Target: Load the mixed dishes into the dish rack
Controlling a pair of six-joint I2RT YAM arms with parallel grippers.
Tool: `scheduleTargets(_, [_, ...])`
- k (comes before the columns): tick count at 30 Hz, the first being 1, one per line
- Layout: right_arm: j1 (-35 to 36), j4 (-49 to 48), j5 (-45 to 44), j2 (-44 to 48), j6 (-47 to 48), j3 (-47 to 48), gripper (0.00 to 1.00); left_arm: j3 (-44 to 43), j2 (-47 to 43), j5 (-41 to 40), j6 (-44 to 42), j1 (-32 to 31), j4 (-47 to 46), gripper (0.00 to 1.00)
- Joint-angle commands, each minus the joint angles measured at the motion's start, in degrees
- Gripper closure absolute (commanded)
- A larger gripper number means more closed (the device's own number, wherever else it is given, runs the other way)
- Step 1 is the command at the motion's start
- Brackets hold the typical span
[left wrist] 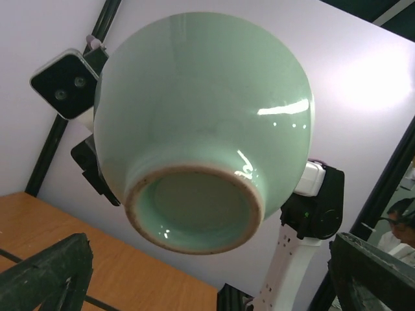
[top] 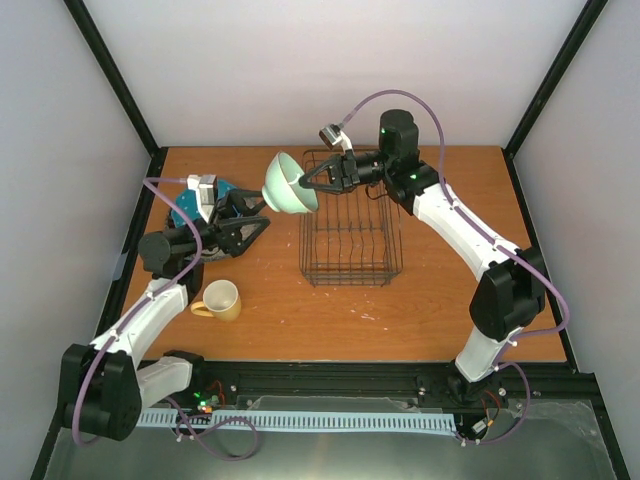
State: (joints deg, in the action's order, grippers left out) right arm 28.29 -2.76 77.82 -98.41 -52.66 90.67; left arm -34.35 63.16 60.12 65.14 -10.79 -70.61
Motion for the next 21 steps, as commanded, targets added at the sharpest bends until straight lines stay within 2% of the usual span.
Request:
scheduleTargets(1, [-0.3, 1.1, 0.9, 2.1, 1.8, 2.0, 0.97, -1.7, -2.8, -1.4, -6.5, -0.3, 6.6, 0.0])
scheduleTargets(7, [-0.1, 0.2, 0.9, 2.0, 0.8, 1.8, 0.97, -4.2, -0.8, -1.5, -7.2, -0.3, 7.4, 0.0])
scheduleTargets(21, [2.6, -1.0, 1.9, 1.6, 0.0, 1.0, 0.97, -5.3, 8.9, -1.7, 0.8, -0.3, -7.2, 0.0])
